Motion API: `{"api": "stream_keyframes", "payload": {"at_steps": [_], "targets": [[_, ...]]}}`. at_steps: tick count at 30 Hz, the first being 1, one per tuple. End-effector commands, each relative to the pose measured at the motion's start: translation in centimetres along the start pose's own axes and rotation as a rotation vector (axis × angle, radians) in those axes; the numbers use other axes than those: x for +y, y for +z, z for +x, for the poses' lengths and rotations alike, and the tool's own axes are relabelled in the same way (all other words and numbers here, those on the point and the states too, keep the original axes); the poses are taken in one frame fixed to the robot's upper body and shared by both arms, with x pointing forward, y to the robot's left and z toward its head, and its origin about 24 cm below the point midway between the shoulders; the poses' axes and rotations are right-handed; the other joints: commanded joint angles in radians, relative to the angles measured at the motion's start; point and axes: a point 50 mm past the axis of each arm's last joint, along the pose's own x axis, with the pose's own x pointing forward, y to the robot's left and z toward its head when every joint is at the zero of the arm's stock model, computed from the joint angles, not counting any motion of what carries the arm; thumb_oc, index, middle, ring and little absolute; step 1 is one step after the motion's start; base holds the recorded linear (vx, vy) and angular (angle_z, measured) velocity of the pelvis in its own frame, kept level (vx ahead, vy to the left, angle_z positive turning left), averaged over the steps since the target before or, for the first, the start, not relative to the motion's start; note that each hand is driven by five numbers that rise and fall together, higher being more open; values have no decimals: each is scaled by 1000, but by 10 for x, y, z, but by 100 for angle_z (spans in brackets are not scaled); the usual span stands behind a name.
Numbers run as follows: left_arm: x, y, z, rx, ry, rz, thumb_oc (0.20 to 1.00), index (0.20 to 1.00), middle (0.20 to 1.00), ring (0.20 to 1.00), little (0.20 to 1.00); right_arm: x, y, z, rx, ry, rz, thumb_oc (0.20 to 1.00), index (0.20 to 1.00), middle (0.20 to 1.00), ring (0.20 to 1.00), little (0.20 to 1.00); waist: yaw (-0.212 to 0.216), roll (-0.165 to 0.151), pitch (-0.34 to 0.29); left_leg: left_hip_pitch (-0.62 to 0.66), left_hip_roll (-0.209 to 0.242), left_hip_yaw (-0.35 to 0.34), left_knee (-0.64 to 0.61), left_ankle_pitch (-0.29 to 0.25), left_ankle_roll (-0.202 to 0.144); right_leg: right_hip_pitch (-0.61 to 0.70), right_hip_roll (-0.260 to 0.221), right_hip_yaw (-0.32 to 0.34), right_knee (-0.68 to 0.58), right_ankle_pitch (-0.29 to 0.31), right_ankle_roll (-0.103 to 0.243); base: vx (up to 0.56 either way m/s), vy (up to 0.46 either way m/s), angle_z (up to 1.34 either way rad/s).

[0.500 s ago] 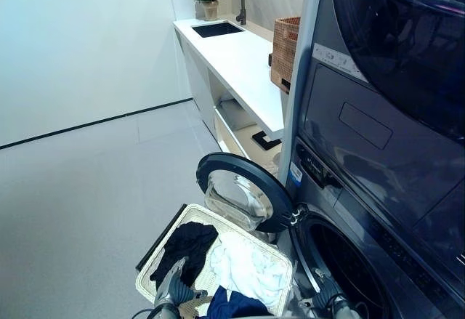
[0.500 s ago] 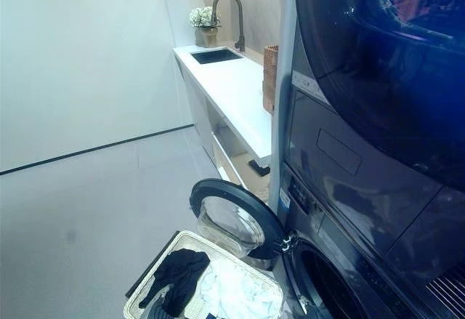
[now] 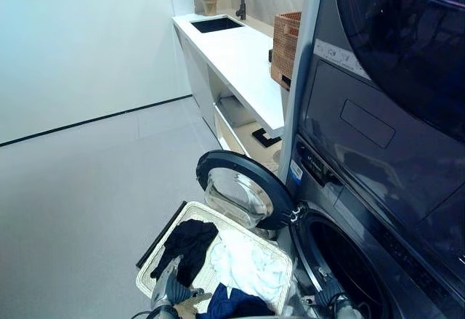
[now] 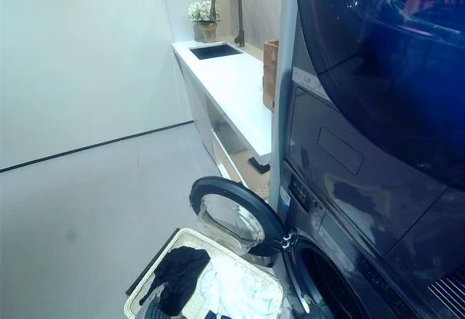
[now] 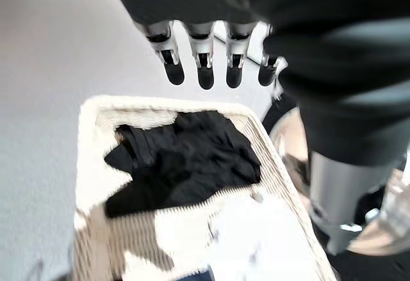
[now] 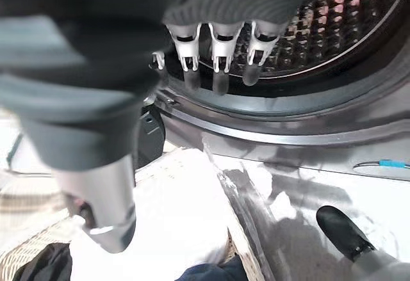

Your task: Put the clothes into the washing machine.

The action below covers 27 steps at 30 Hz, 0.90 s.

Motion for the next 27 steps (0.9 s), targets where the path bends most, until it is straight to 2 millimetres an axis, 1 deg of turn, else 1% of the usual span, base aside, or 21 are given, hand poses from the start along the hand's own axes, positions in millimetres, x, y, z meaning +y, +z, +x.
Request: {"api": "stream_keyframes", "payload": {"at_steps": [1,4,5,6,8,10,12,13,15,17,18,20,21,22,25,26,27], "targets": [[42,39,40,-88,223,1,1000,1000,1000,1000,1000,-22,66,21,-192,-93,108,1000,1000,1000,1000,1000,8,-72,131,-94,-24,-20,61,23,12,-76,-27,51,177,-84,17,-373,-47,1],[65,76,61,-167,326,-28,1000,1000,1000,1000,1000,-48,111,30,-305,-183,168,1000,1000,1000,1000,1000,5,-69,224,-238,-8,-17,153,35,-10,-223,-23,42,292,-113,7,-376,-26,6],[65,78,61,-170,330,-28,1000,1000,1000,1000,1000,-49,113,30,-309,-187,169,1000,1000,1000,1000,1000,4,-69,225,-244,-8,-16,156,35,-11,-230,-23,42,296,-114,6,-251,-1,4],[72,91,66,-194,367,-37,1000,1000,1000,1000,1000,-55,125,31,-339,-216,181,1000,1000,1000,1000,1000,-1,-67,250,-294,3,-9,184,39,-25,-277,-24,36,329,-123,2,-172,3,-2],[80,105,71,-212,412,-54,1000,1000,1000,1000,1000,-64,138,31,-375,-251,200,1000,1000,1000,1000,1000,-7,-66,271,-354,12,-1,223,39,-34,-339,-25,31,375,-136,-4,-227,6,3],[94,124,77,-237,490,-81,1000,1000,1000,1000,1000,-75,153,31,-427,-291,232,1000,1000,1000,1000,1000,-8,-69,302,-452,23,-8,277,43,-42,-432,-29,35,451,-156,-7,-229,-5,12],[104,134,80,-250,532,-100,1000,1000,1000,1000,1000,-81,163,30,-458,-311,246,1000,1000,1000,1000,1000,-9,-70,317,-498,30,-3,308,41,-45,-477,-35,30,489,-168,-8,-166,-11,5],[115,144,84,-262,569,-122,1000,1000,1000,1000,1000,-87,173,29,-490,-335,264,1000,1000,1000,1000,1000,-7,-72,332,-548,32,-9,341,40,-45,-527,-40,29,533,-179,-9,-161,-7,0],[121,152,85,-272,592,-128,1000,1000,1000,1000,1000,-92,181,28,-511,-351,279,1000,1000,1000,1000,1000,-6,-74,341,-578,34,-10,363,38,-46,-557,-44,28,560,-187,-10,-105,-7,6],[135,165,89,-288,641,-138,1000,1000,1000,1000,1000,-100,198,25,-549,-385,310,1000,1000,1000,1000,1000,-3,-82,356,-635,32,-23,400,34,-47,-614,-50,29,606,-197,-10,-106,1,4],[148,174,91,-295,682,-160,1000,1000,1000,1000,1000,-107,211,22,-583,-408,336,1000,1000,1000,1000,1000,-4,-88,369,-674,30,-32,423,32,-49,-652,-50,29,628,-200,-12,-98,23,2],[156,179,92,-300,706,-174,1000,1000,1000,1000,1000,-110,218,20,-605,-419,344,1000,1000,1000,1000,1000,-6,-92,376,-696,30,-35,434,31,-51,-673,-49,28,638,-201,-13,-66,28,1],[171,189,94,-311,747,-183,1000,1000,1000,1000,1000,-117,229,17,-641,-431,363,1000,1000,1000,1000,1000,-8,-99,389,-728,34,-37,444,32,-54,-704,-49,23,650,-202,-16,-54,36,-2],[180,193,95,-312,769,-189,1000,1000,1000,1000,1000,-121,236,15,-664,-437,372,1000,1000,1000,1000,1000,-9,-103,397,-748,37,-38,451,35,-57,-722,-48,20,657,-201,-17,-54,34,-3],[195,201,95,-307,816,-205,1000,1000,1000,1000,1000,-126,246,11,-699,-444,388,1000,1000,1000,1000,1000,-11,-111,410,-773,37,-40,452,39,-58,-745,-45,17,656,-195,-18,-19,17,-2],[208,205,96,-298,850,-224,1000,1000,1000,1000,1000,-130,252,8,-728,-448,392,1000,1000,1000,1000,1000,-13,-119,423,-791,39,-39,457,40,-58,-763,-44,16,659,-194,-18,0,0,0],[208,205,96,-298,850,-224,1000,1000,1000,1000,1000,-130,252,8,-728,-448,392,1000,1000,1000,1000,1000,-13,-119,423,-791,39,-39,457,40,-58,-763,-44,16,659,-194,-18,0,0,0]]}}
